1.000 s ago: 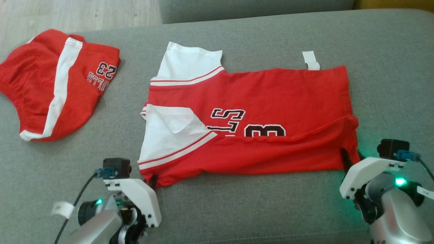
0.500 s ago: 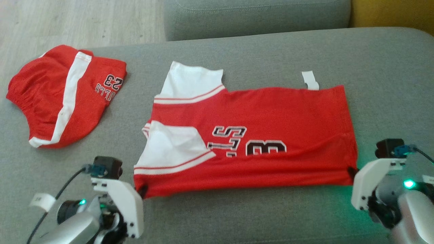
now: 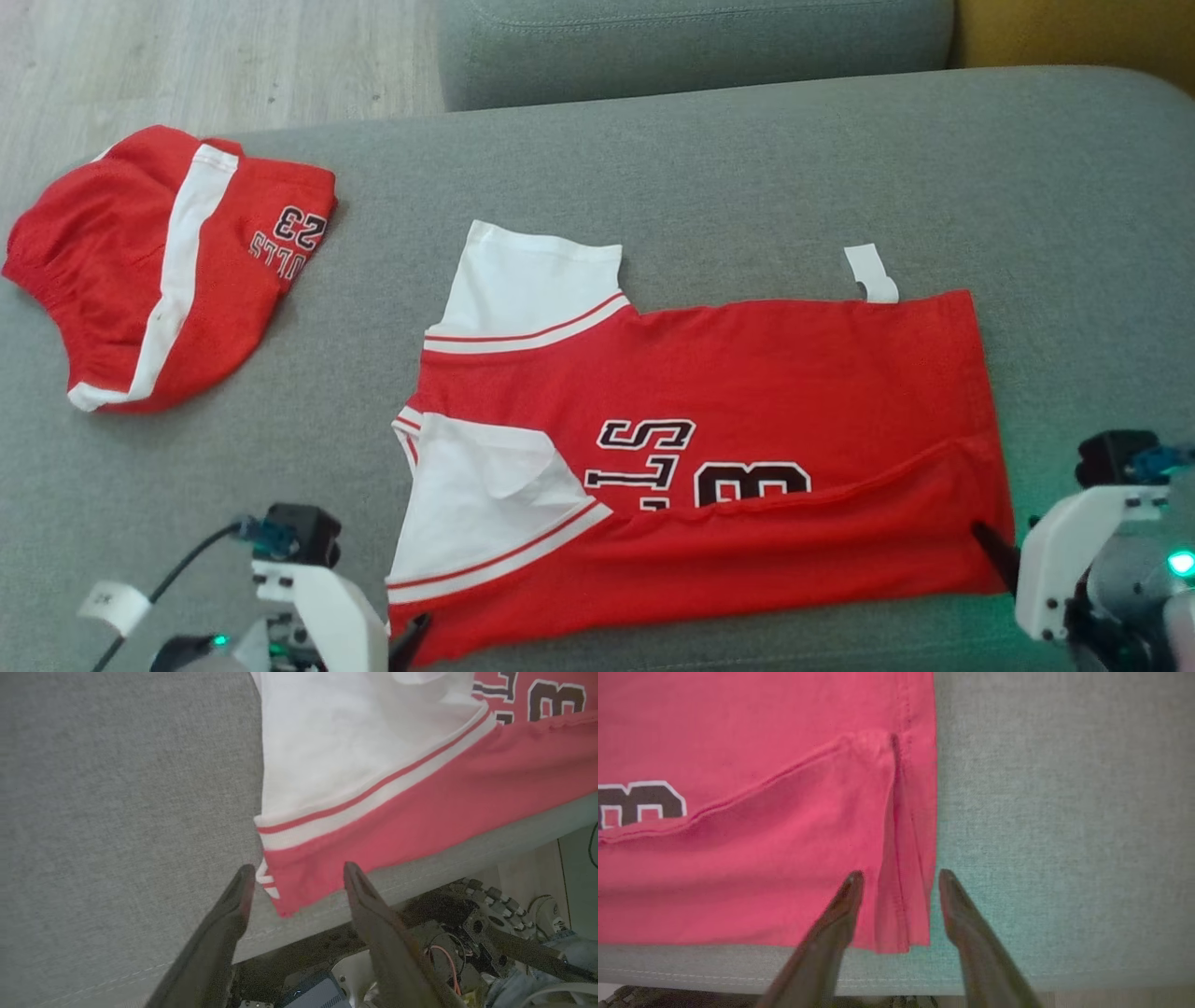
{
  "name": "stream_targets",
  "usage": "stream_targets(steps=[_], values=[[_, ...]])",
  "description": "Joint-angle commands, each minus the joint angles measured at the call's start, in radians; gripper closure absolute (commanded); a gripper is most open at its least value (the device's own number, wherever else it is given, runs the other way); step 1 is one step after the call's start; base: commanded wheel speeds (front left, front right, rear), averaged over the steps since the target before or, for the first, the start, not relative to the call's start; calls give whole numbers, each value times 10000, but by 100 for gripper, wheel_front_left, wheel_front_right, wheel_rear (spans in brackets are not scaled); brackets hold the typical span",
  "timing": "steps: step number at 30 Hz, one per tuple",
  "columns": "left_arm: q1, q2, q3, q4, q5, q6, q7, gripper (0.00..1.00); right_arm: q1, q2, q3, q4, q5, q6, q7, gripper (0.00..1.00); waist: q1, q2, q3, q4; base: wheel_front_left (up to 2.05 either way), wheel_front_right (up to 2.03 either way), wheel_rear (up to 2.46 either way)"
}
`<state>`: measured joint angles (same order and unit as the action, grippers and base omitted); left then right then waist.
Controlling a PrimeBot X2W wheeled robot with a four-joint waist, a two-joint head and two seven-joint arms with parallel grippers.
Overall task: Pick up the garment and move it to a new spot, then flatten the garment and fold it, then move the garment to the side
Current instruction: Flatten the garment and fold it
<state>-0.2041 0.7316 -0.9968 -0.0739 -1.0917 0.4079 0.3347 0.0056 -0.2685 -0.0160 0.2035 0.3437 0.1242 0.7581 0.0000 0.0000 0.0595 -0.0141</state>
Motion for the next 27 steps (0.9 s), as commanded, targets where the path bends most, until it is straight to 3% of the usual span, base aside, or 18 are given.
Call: stream_targets(steps=[1,5,9,11,19,23,27], values=[[-718,541,425,-347,228,24,3,0,-234,-100,-49,-712,181,65,-106,0,0,0,17,10,0,0,0],[-1434,771,596,-631,517,-96,176,0,-386,130,-390,-1435,781,65,-150,0,0,0,70,0,0,0,0],[-3047,1002,883,-560,1200,-751,358,0,-1237,289,-1050,-2380,1276,65,-532,0,0,0,365,-113,0,0,0],[-3913,894,990,-65,1381,-1120,599,0,-1893,416,-1316,-2271,1223,65,-816,0,0,0,587,-216,0,0,0],[-6969,-715,767,2684,1523,-2841,1894,0,-4752,606,-859,658,590,65,-1060,0,0,0,1714,-587,0,0,0],[-7992,-1393,658,4386,1524,-3706,2067,0,-5987,528,-422,2172,424,65,-1154,0,0,0,2251,-782,0,0,0],[-8670,-2015,610,6098,1484,-4282,2054,0,-6947,528,166,3482,564,65,-1219,0,0,0,2675,-950,0,0,0]])
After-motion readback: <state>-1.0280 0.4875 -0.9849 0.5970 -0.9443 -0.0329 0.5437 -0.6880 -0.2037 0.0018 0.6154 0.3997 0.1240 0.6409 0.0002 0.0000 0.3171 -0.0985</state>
